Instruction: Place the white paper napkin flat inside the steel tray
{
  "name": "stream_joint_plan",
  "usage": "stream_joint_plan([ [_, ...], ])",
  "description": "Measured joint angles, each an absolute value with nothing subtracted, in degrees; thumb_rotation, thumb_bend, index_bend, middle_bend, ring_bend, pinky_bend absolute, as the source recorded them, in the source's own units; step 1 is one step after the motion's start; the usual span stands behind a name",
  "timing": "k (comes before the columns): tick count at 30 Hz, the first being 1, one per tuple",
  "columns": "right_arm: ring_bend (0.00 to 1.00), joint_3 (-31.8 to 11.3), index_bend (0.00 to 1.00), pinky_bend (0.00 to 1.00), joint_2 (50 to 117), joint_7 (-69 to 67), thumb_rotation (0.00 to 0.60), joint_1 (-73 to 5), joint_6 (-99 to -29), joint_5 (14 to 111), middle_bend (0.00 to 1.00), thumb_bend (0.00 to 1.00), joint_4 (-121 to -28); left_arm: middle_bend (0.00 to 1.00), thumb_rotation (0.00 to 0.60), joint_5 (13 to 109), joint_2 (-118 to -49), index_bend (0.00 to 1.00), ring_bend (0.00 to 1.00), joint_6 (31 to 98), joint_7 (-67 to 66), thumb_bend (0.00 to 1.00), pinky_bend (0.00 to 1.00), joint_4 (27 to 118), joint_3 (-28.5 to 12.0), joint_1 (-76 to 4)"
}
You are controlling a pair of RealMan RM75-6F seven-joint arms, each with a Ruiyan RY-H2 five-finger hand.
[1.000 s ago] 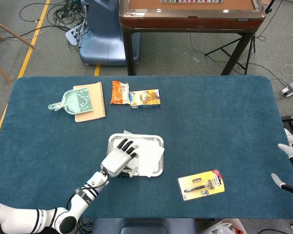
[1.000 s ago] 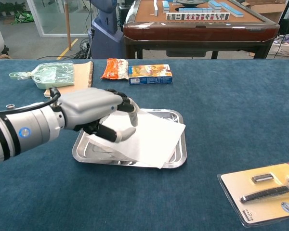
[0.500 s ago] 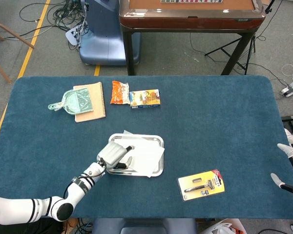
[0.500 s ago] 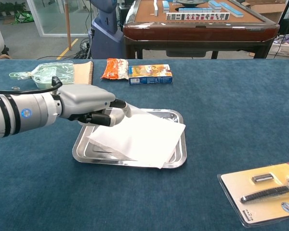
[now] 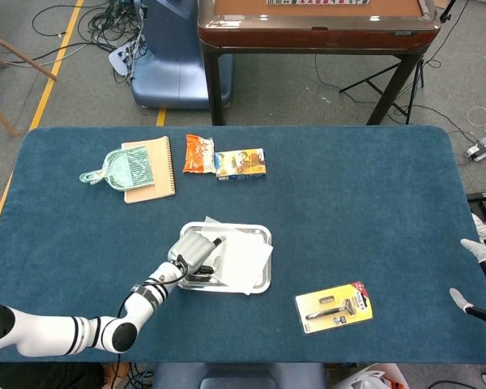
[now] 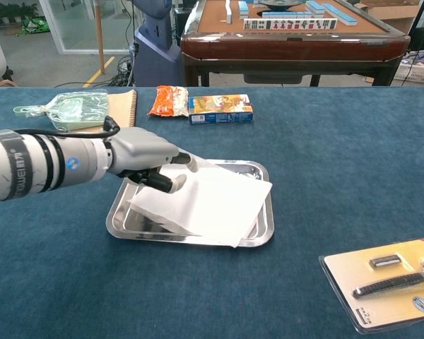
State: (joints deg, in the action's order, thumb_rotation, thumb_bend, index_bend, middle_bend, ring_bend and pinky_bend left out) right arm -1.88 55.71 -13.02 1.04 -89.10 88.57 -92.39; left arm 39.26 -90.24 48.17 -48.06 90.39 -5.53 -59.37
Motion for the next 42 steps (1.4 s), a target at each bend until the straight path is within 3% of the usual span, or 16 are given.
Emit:
stream_joint_plan([
  [11, 0.10, -1.9, 0.16, 0.11, 55.8, -13.6, 0.600, 1.3, -88.9, 87.8, 0.20, 0.24, -91.7, 1.00, 0.080, 28.5, -91.9, 0.13, 1.00, 49.1, -54.3, 0.53, 1.00, 87.9, -3.4, -64.9],
  [30, 0.10, -2.0, 0.16, 0.11, 56.0, -13.5, 0.600, 1.0, -88.9, 88.5, 0.20, 0.24, -91.9, 1.00, 0.083, 17.6, -88.3, 0.14, 1.00, 55.7, -60.3, 0.53, 1.00, 97.9, 1.3, -69.1],
  [42, 0.10, -1.9, 0.16, 0.11, 56.2, -13.8, 0.600, 0.9, -88.8, 88.7, 0.20, 0.24, -91.7, 1.00, 0.084, 27.5, -83.6, 0.17, 1.00, 56.6, -56.2, 0.52, 1.00, 106.1, 2.3, -67.9],
])
